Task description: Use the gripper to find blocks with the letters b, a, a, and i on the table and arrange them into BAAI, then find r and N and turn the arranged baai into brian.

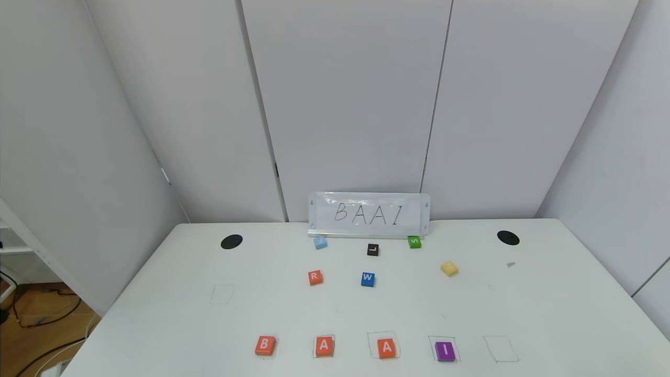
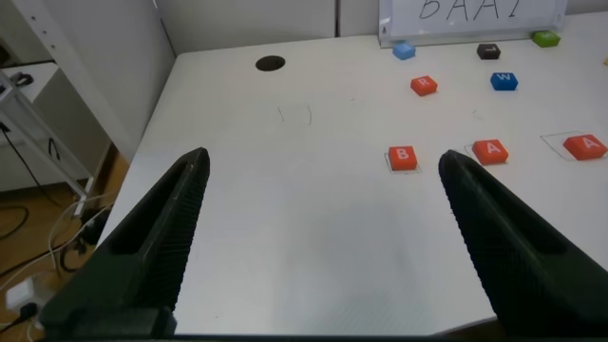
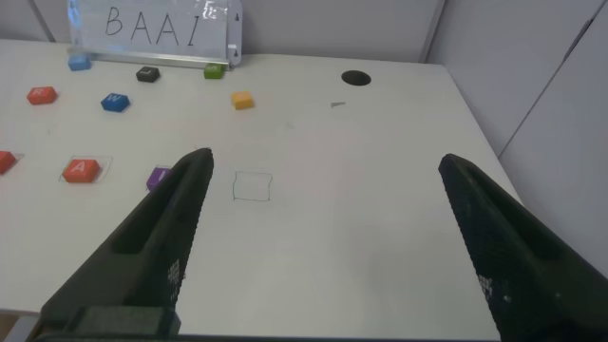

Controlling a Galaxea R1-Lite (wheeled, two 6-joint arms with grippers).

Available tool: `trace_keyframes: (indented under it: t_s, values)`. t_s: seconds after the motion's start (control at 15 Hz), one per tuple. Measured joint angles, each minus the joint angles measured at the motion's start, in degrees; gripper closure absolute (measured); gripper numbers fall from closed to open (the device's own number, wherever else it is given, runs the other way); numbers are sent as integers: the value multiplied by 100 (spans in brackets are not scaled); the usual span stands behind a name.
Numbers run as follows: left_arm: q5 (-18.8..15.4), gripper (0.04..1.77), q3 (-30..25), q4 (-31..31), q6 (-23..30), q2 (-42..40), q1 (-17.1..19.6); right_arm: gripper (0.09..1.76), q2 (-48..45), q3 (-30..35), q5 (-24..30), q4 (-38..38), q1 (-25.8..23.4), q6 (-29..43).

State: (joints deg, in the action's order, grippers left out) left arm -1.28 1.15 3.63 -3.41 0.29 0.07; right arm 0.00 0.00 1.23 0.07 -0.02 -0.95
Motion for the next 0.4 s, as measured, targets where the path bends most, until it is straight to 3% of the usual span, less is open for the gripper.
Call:
trace_keyframes:
  t_s: [0.4]
  values:
    - [2, 9, 0, -5, -2, -5, 0, 14, 0, 0, 2, 2, 2, 2]
